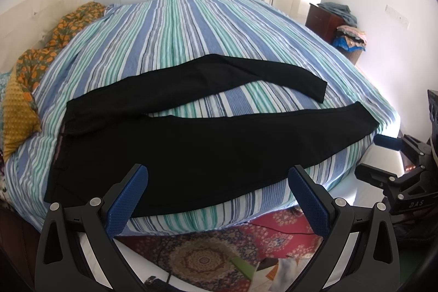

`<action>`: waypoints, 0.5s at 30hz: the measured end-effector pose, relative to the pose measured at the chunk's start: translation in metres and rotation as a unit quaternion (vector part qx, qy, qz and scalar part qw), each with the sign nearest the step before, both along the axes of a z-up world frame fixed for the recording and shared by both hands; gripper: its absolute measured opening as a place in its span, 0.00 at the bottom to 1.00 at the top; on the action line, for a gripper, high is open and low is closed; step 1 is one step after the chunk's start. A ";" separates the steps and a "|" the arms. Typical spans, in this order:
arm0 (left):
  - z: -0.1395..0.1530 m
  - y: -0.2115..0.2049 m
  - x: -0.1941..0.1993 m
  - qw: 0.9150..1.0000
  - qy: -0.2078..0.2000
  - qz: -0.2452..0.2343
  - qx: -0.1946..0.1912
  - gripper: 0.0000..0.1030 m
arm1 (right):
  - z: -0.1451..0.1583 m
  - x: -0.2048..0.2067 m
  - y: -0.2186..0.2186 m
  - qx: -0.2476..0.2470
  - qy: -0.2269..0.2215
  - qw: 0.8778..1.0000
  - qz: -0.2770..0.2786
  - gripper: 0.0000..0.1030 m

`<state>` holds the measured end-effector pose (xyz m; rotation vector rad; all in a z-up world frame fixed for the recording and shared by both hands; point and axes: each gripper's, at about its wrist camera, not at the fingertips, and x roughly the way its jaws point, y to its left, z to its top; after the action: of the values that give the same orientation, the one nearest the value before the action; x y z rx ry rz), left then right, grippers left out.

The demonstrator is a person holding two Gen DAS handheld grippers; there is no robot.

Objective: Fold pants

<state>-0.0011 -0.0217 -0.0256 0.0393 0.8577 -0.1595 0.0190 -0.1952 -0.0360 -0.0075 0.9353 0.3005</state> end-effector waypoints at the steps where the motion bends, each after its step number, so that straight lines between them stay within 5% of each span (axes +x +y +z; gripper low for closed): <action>1: 0.001 0.002 0.001 1.000 -0.011 0.007 0.012 0.99 | 0.000 0.001 0.000 -0.001 -0.001 1.000 0.002 1.00; 5: 0.009 0.026 0.017 0.998 -0.041 0.049 0.022 0.99 | 0.008 0.017 -0.002 0.007 -0.014 1.000 0.022 1.00; 10: 0.007 0.046 0.032 0.995 -0.027 0.088 -0.034 0.99 | 0.035 0.065 -0.043 0.025 -0.121 0.992 -0.028 1.00; 11: 0.006 0.045 0.036 0.995 -0.019 0.089 -0.040 0.99 | 0.027 0.079 -0.053 0.035 -0.114 0.992 -0.039 1.00; 13: -0.001 0.040 0.038 0.996 -0.004 0.086 -0.039 0.99 | -0.007 0.121 -0.068 0.033 -0.030 0.998 -0.047 0.99; 15: -0.008 0.033 0.038 0.996 0.007 0.081 -0.024 0.99 | -0.037 0.151 -0.079 -0.009 0.006 0.999 -0.053 0.99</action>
<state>0.0370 0.0118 -0.0337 -0.0770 0.8679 -0.0276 0.1700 -0.2740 -0.0728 0.0271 0.9471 0.1947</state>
